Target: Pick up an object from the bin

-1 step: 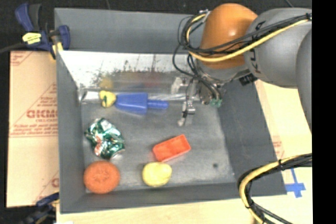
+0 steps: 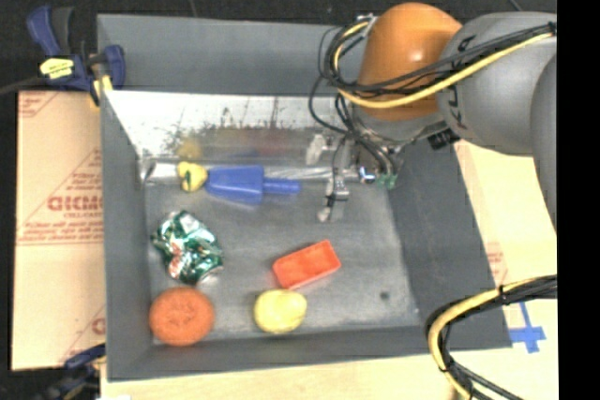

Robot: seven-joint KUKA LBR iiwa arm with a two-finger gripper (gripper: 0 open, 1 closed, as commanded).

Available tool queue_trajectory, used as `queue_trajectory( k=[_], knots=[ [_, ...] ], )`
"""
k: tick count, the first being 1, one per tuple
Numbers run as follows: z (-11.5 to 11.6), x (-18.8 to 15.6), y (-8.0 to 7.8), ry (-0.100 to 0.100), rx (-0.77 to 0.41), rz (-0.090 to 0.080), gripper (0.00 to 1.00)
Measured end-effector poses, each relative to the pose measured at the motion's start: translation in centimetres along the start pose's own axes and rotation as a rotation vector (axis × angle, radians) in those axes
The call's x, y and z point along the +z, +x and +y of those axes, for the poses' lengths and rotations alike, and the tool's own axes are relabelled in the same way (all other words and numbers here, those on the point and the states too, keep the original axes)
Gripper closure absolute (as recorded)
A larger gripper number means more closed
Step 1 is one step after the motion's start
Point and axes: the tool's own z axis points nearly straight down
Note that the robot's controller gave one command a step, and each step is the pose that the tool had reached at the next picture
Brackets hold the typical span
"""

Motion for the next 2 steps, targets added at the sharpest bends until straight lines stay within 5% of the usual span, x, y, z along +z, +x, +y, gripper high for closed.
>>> queue_trajectory(
  k=[1, 2],
  knots=[
    [0.0, 4.2, 2.2, 0.001, -0.182, -0.008, 0.00],
    [0.2, 6.5, 4.3, 0.000, -0.329, 0.005, 0.00]
  ],
)
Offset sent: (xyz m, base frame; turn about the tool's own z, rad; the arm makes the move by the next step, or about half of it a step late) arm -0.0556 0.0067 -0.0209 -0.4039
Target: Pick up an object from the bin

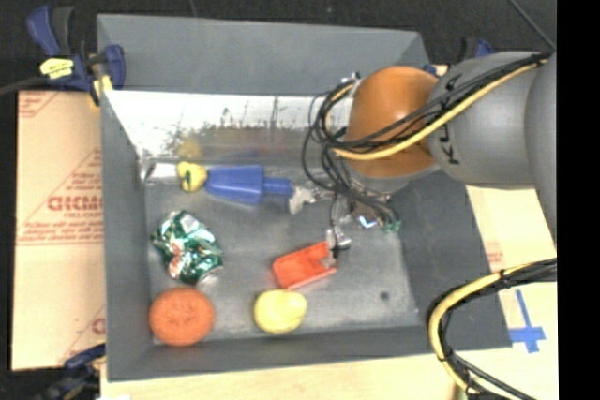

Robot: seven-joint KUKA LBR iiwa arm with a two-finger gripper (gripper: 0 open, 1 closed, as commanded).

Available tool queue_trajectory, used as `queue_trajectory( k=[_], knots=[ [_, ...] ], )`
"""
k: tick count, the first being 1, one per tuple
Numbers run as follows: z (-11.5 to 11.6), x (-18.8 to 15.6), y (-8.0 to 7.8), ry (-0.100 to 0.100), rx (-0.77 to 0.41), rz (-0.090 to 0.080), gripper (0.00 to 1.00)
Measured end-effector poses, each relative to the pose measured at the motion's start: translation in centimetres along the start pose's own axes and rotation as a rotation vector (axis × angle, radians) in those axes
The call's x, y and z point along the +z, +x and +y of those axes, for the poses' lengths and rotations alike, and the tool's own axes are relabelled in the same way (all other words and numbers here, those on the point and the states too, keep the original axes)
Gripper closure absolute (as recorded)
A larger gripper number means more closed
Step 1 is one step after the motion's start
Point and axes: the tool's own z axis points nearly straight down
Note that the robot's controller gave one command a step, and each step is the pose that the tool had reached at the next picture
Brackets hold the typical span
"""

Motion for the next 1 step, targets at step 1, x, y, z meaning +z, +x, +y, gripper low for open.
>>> queue_trajectory(
  k=[1],
  knots=[
    [2.21, -0.17, 3.81, 0.002, -0.074, -0.005, 0.00]
  ],
)
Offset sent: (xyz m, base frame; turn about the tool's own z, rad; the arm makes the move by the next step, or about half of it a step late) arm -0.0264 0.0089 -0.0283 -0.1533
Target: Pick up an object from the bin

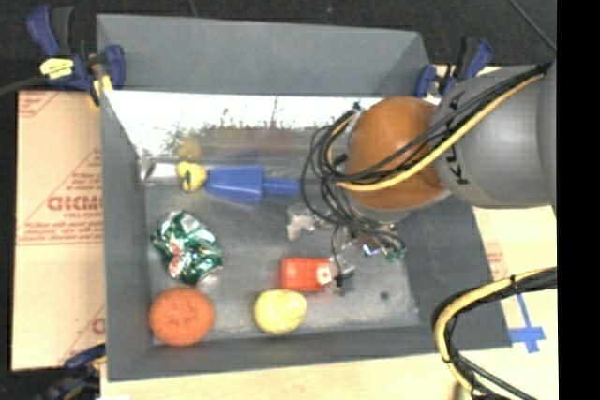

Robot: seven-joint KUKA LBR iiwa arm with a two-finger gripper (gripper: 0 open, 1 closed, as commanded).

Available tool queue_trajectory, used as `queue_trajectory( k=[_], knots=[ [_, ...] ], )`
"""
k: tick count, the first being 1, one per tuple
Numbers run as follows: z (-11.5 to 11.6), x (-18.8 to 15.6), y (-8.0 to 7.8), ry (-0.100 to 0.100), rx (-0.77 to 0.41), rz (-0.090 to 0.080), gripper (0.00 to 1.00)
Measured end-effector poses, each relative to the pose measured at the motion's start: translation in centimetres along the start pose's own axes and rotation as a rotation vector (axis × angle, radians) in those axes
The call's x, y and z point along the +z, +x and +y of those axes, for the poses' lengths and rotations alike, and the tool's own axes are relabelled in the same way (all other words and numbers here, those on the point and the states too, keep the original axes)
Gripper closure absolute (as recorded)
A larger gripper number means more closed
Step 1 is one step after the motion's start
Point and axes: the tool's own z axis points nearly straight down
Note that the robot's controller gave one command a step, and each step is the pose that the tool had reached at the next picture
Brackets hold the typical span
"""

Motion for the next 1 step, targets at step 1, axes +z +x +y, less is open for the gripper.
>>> queue_trajectory(
  k=[1],
  knots=[
    [-0.75, 3.03, -1.59, 0.004, -0.078, -0.008, 0.00]
  ],
)
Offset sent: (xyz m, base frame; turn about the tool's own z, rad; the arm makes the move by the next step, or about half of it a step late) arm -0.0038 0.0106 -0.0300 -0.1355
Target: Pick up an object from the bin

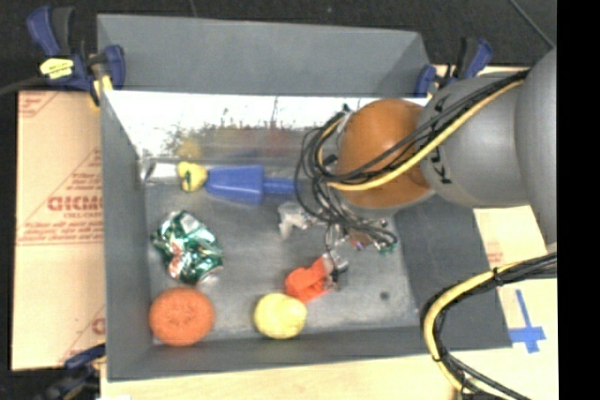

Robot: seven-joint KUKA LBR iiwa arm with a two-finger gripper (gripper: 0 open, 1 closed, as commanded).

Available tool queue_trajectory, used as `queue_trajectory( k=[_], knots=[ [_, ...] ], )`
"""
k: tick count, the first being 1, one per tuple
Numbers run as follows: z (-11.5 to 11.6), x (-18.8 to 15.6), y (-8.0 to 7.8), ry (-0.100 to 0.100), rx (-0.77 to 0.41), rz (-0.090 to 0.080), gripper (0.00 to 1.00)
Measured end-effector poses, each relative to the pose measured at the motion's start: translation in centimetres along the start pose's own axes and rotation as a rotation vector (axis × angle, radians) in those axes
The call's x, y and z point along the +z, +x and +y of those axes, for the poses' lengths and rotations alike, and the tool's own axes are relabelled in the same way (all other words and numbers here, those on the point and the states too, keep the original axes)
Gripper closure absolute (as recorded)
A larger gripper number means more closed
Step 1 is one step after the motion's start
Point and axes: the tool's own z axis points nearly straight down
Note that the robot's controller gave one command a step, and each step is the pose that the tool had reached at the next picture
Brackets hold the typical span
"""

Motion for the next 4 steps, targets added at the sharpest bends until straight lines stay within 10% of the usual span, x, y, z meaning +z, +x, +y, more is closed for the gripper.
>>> queue_trajectory(
  k=[1, 4],
  knots=[
    [1.8, -0.2, 1.3, 0.001, -0.053, -0.001, 1.00],
    [1.9, -3.8, 1.5, -0.003, -0.047, 0.006, 1.00]
  ],
)
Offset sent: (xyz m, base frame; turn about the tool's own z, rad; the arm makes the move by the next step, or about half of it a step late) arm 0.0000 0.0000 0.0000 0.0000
